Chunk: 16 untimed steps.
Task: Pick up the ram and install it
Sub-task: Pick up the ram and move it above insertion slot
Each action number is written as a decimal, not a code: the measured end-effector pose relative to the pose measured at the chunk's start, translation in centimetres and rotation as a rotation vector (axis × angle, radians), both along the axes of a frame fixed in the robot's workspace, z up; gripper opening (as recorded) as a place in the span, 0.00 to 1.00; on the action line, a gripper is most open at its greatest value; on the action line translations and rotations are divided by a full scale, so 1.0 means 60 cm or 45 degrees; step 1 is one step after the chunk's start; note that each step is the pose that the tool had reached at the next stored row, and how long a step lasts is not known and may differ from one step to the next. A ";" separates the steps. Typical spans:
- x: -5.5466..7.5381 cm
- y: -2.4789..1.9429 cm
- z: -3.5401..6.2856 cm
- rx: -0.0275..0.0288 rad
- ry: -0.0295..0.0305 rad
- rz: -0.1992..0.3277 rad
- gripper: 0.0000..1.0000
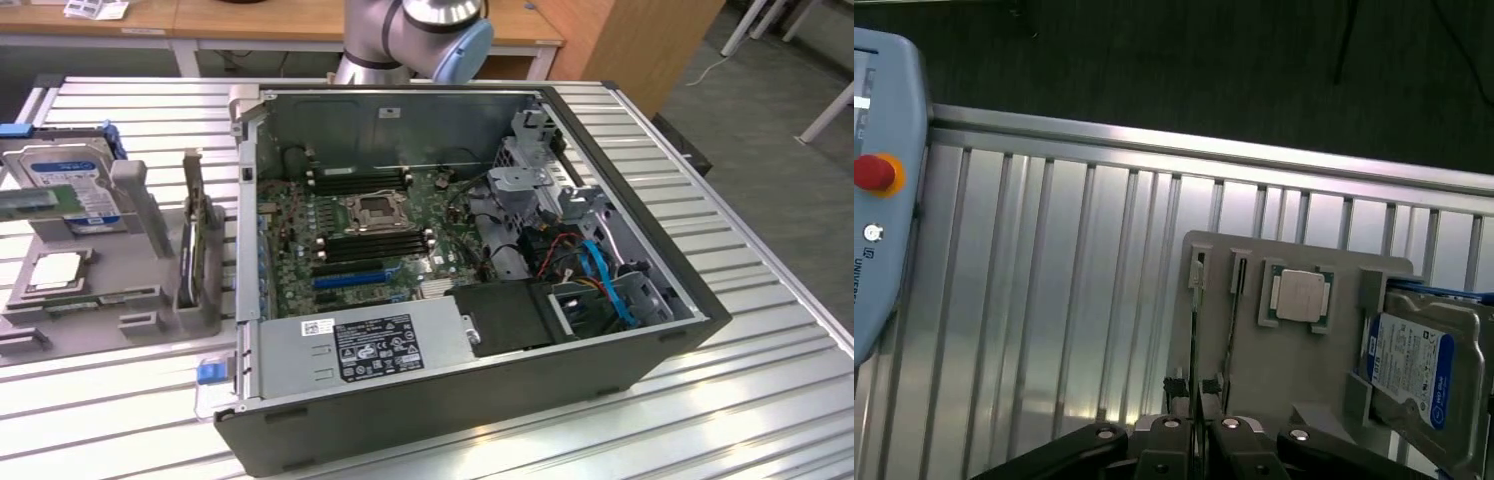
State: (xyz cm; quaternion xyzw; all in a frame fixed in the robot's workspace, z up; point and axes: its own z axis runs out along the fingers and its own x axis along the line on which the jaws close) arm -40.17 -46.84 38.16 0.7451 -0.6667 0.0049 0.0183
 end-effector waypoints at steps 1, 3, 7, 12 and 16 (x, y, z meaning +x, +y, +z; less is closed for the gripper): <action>0.000 0.0000 0.007 -0.0001 0.0000 0.000 0.14; 0.000 0.0000 0.023 -0.0001 -0.0001 0.000 0.14; 0.000 0.0000 0.041 0.0000 -0.0001 -0.001 0.14; 0.010 0.0000 0.041 -0.0001 0.0000 -0.002 0.14; 0.028 0.0001 0.041 0.0000 -0.0001 -0.002 0.14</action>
